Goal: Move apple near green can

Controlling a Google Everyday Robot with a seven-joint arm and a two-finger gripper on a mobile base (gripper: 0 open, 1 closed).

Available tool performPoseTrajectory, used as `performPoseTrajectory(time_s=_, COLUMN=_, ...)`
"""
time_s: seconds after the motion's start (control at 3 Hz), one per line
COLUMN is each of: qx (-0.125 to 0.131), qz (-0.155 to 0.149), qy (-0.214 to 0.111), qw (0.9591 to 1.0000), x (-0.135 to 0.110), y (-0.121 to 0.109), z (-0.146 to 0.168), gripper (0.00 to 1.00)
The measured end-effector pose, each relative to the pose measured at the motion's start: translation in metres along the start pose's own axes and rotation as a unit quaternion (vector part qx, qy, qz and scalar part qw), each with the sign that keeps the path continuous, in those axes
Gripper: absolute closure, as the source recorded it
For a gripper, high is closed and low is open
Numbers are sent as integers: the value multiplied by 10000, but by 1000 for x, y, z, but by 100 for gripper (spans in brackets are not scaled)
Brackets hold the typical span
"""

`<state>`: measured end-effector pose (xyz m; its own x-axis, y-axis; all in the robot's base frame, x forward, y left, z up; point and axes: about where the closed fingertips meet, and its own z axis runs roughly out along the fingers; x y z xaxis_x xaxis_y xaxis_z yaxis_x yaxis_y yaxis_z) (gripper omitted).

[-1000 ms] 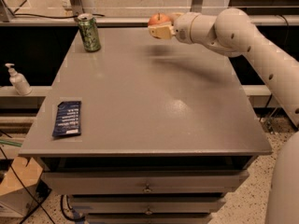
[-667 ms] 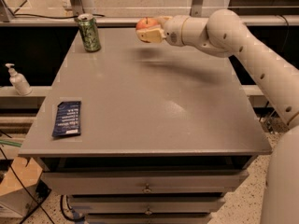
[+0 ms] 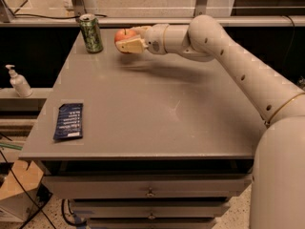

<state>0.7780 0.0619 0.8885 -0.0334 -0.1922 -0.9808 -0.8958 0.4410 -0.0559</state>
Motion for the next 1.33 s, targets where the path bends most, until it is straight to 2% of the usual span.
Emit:
performPoseTrajectory(time_s=0.67, qx=-371, qz=124, qy=-37, qw=9992, x=9, y=31, z=49, gripper=12)
performPoseTrajectory(time_s=1.0, qx=-454, qz=112, qy=-137, qw=9988, x=7, y=37, z=67, gripper=0)
performPoseTrajectory(time_s=1.33, qx=-458, qz=111, qy=-140, qw=9988, x=7, y=37, z=68, gripper=0)
